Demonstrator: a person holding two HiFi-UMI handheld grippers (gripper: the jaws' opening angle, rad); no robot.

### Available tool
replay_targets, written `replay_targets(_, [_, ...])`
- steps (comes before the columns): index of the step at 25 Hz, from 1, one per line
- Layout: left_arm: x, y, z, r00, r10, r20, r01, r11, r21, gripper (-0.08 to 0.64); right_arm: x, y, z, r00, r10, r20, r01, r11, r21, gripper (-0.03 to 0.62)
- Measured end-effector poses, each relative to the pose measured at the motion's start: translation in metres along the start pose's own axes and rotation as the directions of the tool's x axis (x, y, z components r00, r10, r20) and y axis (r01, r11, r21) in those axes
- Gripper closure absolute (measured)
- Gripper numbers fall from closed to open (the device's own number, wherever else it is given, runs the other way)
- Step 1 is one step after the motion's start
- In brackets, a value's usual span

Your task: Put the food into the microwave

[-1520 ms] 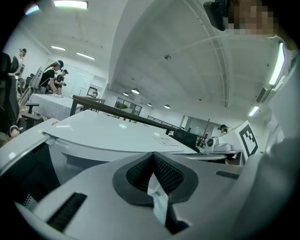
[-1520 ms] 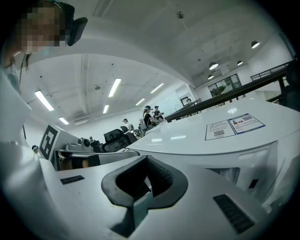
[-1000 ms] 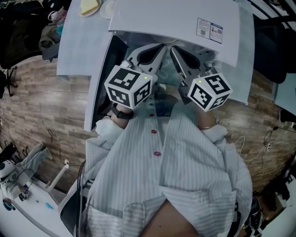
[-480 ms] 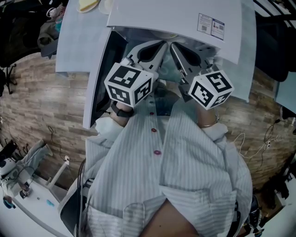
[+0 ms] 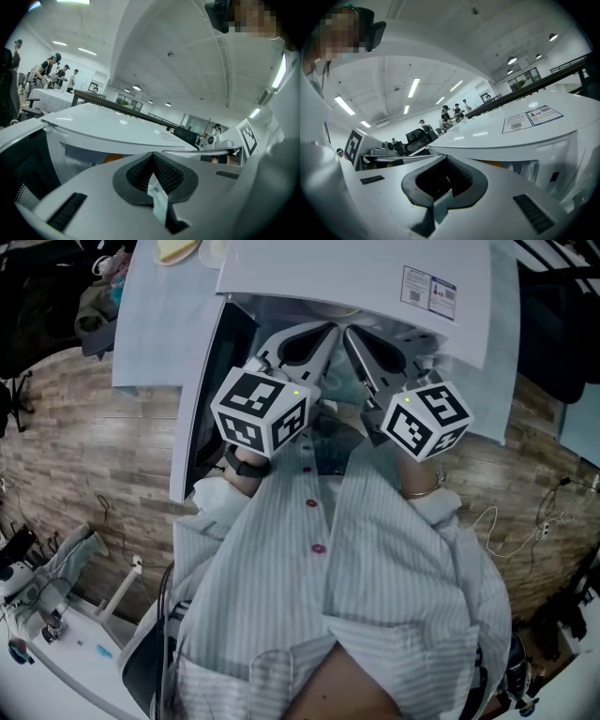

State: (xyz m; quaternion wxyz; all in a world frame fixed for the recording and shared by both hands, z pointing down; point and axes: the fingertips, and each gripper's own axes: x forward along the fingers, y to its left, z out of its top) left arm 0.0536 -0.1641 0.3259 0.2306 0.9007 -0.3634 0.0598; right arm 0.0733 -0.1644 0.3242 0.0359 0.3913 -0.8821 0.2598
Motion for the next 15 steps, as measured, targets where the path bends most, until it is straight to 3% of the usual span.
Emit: replay_targets(15, [-0.001, 0.001, -0.004, 1.0, 0.0, -0.006, 0.0, 1.0, -0.019, 0.552, 0.0, 0.0, -0.011, 1.0, 0.01, -0.016, -0.01, 0.999, 0.039, 0.56])
